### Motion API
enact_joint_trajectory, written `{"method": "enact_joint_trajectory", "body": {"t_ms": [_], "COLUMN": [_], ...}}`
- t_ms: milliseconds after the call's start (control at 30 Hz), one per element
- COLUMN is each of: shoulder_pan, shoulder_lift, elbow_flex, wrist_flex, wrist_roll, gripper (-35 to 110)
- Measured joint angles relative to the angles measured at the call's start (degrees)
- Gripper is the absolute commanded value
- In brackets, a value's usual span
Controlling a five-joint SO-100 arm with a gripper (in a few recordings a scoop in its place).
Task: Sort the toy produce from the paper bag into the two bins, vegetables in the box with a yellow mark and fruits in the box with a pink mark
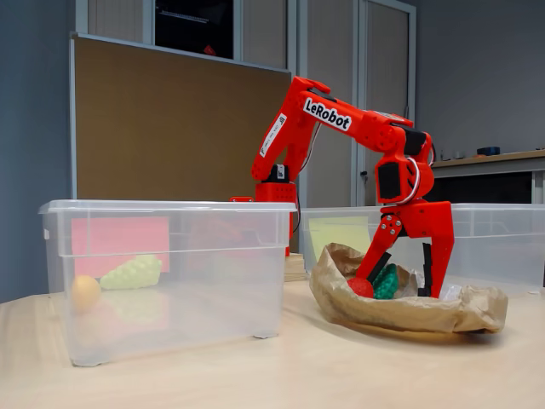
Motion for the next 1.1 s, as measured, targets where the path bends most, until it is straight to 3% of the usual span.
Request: {"method": "enact_joint_trajectory", "body": {"t_ms": [433,667,1100], "shoulder_pan": [3.16,4.75,9.40], "shoulder_lift": [3.96,6.33,15.21], "elbow_flex": [8.35,8.61,4.75], "wrist_flex": [-2.20,0.53,12.04], "wrist_roll": [-6.50,-15.91,-42.80], "gripper": [0,0,0]}}
